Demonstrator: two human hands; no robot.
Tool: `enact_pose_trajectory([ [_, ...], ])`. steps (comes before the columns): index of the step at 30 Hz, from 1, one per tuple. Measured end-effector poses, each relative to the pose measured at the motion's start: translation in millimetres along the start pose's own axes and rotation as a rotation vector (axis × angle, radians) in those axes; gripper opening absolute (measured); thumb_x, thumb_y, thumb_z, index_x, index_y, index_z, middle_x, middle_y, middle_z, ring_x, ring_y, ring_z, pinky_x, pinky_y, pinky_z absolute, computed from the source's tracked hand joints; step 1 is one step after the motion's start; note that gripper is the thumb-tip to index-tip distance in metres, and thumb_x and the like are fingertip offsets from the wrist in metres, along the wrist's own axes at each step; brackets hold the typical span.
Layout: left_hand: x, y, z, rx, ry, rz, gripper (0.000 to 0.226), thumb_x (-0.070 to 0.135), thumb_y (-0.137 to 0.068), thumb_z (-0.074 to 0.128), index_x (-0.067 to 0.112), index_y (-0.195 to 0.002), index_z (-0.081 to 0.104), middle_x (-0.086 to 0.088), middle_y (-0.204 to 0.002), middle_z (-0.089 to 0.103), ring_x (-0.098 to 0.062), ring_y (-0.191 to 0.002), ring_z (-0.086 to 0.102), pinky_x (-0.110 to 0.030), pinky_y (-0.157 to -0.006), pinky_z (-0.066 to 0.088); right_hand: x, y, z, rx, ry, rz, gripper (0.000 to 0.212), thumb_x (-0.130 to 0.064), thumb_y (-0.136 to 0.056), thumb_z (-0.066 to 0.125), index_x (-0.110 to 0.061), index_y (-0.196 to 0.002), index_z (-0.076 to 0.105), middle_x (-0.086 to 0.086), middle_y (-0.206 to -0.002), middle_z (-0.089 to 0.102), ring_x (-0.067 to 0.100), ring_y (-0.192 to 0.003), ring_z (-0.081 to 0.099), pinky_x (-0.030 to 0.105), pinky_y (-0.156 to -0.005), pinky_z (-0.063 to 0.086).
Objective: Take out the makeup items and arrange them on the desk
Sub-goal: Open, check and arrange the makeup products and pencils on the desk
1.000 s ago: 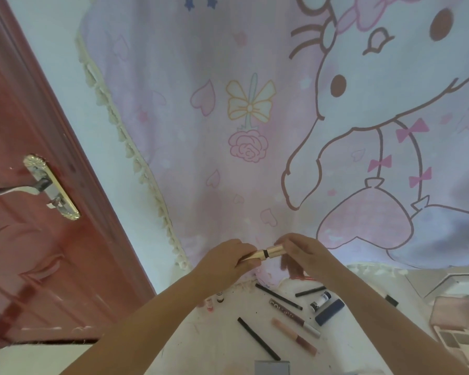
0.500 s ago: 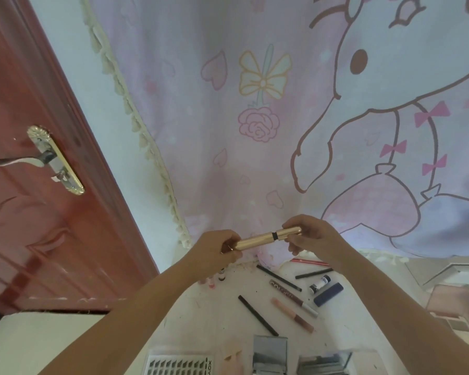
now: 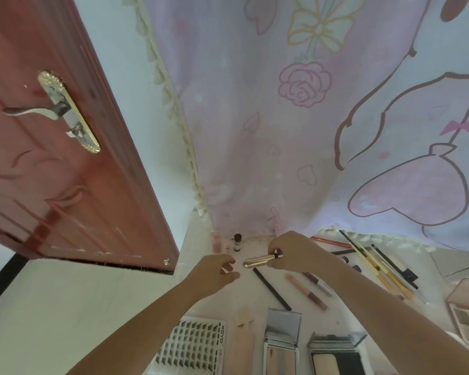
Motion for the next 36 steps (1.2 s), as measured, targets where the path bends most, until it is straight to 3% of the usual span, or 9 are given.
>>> enact_pose_trajectory([
  [4, -55, -9, 1, 0.027, -0.306, -0.169, 0.041, 0.031, -0.097, 0.039, 0.013, -0.134, 0.043, -0.003, -0.134, 0.048, -0.016, -0.122, 0.047, -0.021, -0.1, 0.033, 2, -34, 17, -0.043, 0.184, 0.136, 0.023, -0.011, -0.085, 0.047, -0.004, -0.104, 0.06, 0.0, -0.076, 0.048, 0.021, -0.085, 0.054, 0.028, -0.073, 0.043],
  [7, -84, -20, 0, 0.034, -0.377, -0.245, 0.038, 0.028, -0.098, 0.037, 0.009, -0.13, 0.046, -0.006, -0.132, 0.048, -0.019, -0.125, 0.044, -0.026, -0.101, 0.036, -7, -58, 26, -0.119, 0.234, 0.175, 0.022, -0.01, -0.089, 0.046, -0.003, -0.107, 0.057, 0.011, -0.105, 0.056, 0.026, -0.105, 0.058, 0.031, -0.079, 0.046],
  [14, -103, -43, 7, 0.018, -0.394, -0.215, 0.044, 0.027, -0.1, 0.031, 0.006, -0.139, 0.032, -0.004, -0.153, 0.02, -0.017, -0.144, 0.012, -0.028, -0.114, 0.021, -14, -95, 38, -0.15, 0.316, 0.189, 0.015, -0.016, -0.089, 0.054, -0.008, -0.077, 0.05, 0.003, -0.08, 0.043, 0.021, -0.082, 0.05, 0.022, -0.047, 0.027],
  [19, -106, -44, 12, 0.005, -0.409, -0.169, 0.049, 0.029, -0.101, 0.026, 0.006, -0.144, 0.02, -0.005, -0.157, 0.005, -0.018, -0.146, 0.002, -0.029, -0.116, 0.016, -17, -97, 38, -0.159, 0.297, 0.179, 0.021, -0.018, -0.09, 0.053, -0.005, -0.074, 0.052, 0.007, -0.092, 0.057, 0.025, -0.091, 0.058, 0.023, -0.052, 0.034],
  [22, -106, -42, 13, -0.004, -0.441, -0.155, 0.051, 0.029, -0.101, 0.023, 0.005, -0.146, 0.014, -0.007, -0.157, 0.002, -0.019, -0.146, 0.0, -0.028, -0.116, 0.012, -25, -98, 38, -0.151, 0.333, 0.165, 0.02, -0.012, -0.091, 0.05, -0.002, -0.105, 0.058, 0.011, -0.111, 0.059, 0.028, -0.1, 0.06, 0.029, -0.066, 0.04],
  [24, -106, -41, 13, -0.016, -0.459, -0.153, 0.052, 0.028, -0.101, 0.022, 0.004, -0.146, 0.011, -0.008, -0.157, 0.001, -0.019, -0.146, 0.0, -0.027, -0.117, 0.01, -28, -101, 42, -0.165, 0.346, 0.163, 0.02, -0.011, -0.09, 0.05, -0.004, -0.107, 0.059, 0.01, -0.109, 0.059, 0.027, -0.098, 0.06, 0.028, -0.064, 0.038],
  [28, -107, -41, 14, -0.028, -0.46, -0.147, 0.052, 0.027, -0.101, 0.024, 0.005, -0.147, 0.01, -0.008, -0.157, 0.0, -0.019, -0.146, 0.0, -0.027, -0.116, 0.011, -31, -105, 45, -0.17, 0.335, 0.169, 0.015, -0.01, -0.09, 0.051, -0.009, -0.075, 0.054, 0.007, -0.091, 0.052, 0.026, -0.098, 0.061, 0.022, -0.05, 0.031],
  [31, -108, -41, 14, -0.041, -0.455, -0.143, 0.052, 0.026, -0.101, 0.025, 0.006, -0.147, 0.011, -0.007, -0.157, 0.0, -0.019, -0.146, 0.0, -0.028, -0.116, 0.012, -33, -106, 44, -0.147, 0.317, 0.167, 0.014, -0.011, -0.09, 0.052, -0.005, -0.099, 0.061, 0.008, -0.094, 0.054, 0.026, -0.099, 0.061, 0.027, -0.06, 0.037],
  [36, -109, -41, 14, -0.058, -0.471, -0.137, 0.053, 0.026, -0.101, 0.026, 0.005, -0.147, 0.009, -0.008, -0.157, -0.001, -0.019, -0.146, -0.001, -0.027, -0.117, 0.008, -28, -104, 43, -0.166, 0.249, 0.175, 0.02, -0.006, -0.087, 0.049, -0.005, -0.106, 0.057, 0.008, -0.105, 0.059, 0.027, -0.099, 0.059, 0.026, -0.06, 0.041],
])
Point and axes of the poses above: each hand's wrist, its own y-axis away from the middle knuckle, its own z-axis out of the palm, x = y × z, the point moved 8 cm from there along -y, towards the middle knuckle
